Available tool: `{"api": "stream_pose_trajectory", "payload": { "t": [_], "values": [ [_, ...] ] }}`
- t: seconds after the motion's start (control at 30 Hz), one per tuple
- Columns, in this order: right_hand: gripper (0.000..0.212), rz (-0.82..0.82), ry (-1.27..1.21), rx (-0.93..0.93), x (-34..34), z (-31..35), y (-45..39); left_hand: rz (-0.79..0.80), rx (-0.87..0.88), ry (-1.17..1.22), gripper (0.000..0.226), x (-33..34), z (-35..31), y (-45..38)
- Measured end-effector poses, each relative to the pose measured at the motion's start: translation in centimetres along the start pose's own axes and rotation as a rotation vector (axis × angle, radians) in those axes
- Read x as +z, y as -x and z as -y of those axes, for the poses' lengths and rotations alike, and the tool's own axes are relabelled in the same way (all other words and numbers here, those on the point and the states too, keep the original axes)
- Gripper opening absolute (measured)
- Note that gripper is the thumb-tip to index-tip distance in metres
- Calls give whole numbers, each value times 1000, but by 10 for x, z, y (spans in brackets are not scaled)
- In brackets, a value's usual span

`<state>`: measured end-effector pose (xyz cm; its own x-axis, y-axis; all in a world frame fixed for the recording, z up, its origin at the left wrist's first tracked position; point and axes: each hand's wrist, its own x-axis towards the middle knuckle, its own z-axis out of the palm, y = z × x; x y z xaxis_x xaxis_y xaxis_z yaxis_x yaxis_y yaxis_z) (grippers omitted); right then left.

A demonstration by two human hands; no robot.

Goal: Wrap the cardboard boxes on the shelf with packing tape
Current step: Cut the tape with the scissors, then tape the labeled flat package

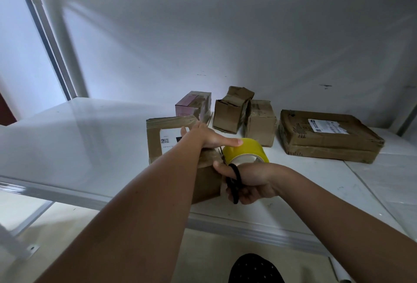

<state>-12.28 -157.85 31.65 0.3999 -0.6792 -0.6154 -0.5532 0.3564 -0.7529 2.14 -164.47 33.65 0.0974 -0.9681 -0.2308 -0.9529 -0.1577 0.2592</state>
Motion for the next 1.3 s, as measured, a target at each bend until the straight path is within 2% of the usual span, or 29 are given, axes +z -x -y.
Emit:
{"api": "stream_pose_trajectory", "payload": {
  "t": [0.17,0.27,0.4,0.5,0.6,0.7,0.77,0.87,0.93,1.03,1.17,1.3],
  "values": [
    [57,63,195,173,4,-10,4,-7,-6,-11,128,2,-1,-1],
    [54,65,252,206,-2,-13,7,-15,0,-12,128,4,-1,-3],
    [40,31,651,194,-26,-14,20,-17,18,-27,129,5,0,-3],
    [40,49,772,226,-45,-13,37,-17,20,-24,127,6,1,-4],
    [53,-83,1022,365,-65,-16,50,-5,32,-32,122,7,1,-4],
    [37,-330,1296,450,-89,-32,50,-14,42,-32,121,9,1,-4],
    [25,-536,1300,440,-99,-44,49,-31,48,-35,119,10,1,-5],
    [47,-684,1296,419,-101,-55,44,-40,51,-47,118,12,2,-5],
    [55,-629,1227,399,-100,-53,41,-32,56,-66,118,12,2,-6],
    [80,-501,1140,405,-99,-43,43,-20,66,-94,116,13,1,-6],
    [51,-500,1203,360,-103,-36,40,-10,81,-103,108,12,1,-4],
    [38,-457,1159,327,-101,-26,35,-6,86,-101,106,11,0,-1]
  ]
}}
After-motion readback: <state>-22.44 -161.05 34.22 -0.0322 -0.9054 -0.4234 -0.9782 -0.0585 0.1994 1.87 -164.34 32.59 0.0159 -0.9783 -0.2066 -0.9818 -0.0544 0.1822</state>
